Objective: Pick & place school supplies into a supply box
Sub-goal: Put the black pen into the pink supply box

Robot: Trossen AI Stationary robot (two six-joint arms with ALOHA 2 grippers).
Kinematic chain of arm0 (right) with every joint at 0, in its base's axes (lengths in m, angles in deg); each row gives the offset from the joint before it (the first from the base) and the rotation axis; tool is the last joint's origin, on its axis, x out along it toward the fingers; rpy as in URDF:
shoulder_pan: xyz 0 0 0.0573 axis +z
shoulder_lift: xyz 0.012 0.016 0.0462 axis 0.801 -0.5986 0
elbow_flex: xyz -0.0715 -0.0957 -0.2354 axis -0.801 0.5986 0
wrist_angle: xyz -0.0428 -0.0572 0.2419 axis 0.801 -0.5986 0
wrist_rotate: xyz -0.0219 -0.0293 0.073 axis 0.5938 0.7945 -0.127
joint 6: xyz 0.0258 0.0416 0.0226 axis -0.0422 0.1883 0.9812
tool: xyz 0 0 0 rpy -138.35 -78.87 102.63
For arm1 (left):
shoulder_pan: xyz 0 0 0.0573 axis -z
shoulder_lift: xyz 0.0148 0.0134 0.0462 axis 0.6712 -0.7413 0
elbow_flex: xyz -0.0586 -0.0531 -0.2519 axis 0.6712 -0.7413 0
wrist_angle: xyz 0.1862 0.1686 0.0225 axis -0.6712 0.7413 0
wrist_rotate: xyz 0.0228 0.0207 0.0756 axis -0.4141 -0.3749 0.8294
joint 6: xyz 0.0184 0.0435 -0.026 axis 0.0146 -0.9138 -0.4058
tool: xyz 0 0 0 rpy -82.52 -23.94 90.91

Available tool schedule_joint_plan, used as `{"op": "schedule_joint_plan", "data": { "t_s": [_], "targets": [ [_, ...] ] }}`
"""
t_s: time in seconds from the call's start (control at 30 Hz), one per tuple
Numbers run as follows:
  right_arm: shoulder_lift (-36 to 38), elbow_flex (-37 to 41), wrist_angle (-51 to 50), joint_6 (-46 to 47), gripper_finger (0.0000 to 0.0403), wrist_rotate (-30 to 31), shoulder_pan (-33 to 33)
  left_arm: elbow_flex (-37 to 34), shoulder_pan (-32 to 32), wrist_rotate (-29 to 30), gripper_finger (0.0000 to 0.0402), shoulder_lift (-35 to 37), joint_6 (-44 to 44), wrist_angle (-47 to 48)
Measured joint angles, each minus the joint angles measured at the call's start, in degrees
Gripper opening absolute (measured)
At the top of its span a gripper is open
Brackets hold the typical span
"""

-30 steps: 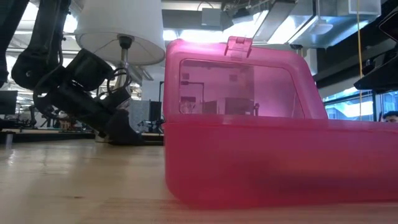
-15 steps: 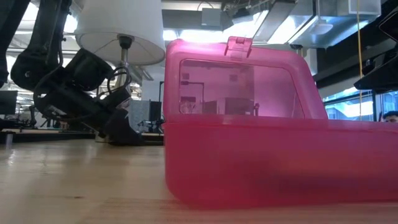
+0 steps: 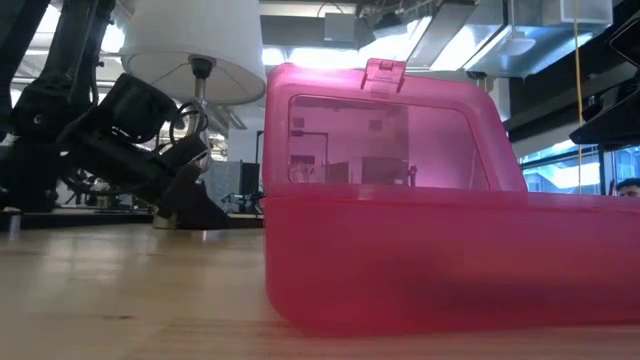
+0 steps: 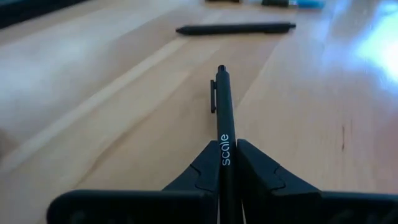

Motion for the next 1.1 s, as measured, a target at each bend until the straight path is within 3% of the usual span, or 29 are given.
{"op": "schedule_joint_plan", "data": {
  "t_s": [0.43,0.9,1.1],
  "targets": [
    [0.0,0.0,0.04,0.02,0.008,-0.2,0.01,0.18,1.85,1.7,0.0026,0.3,-2.49,-19.34],
    [-0.02,0.0,0.09,0.07,0.008,-0.22,0.0,5.88,12.88,1.35,0.0026,13.86,-12.04,-18.82],
    [0.0,0.0,0.09,0.09,0.008,-0.22,0.01,12.01,20.26,1.35,0.0026,21.43,-16.03,-6.93]
  ]
}}
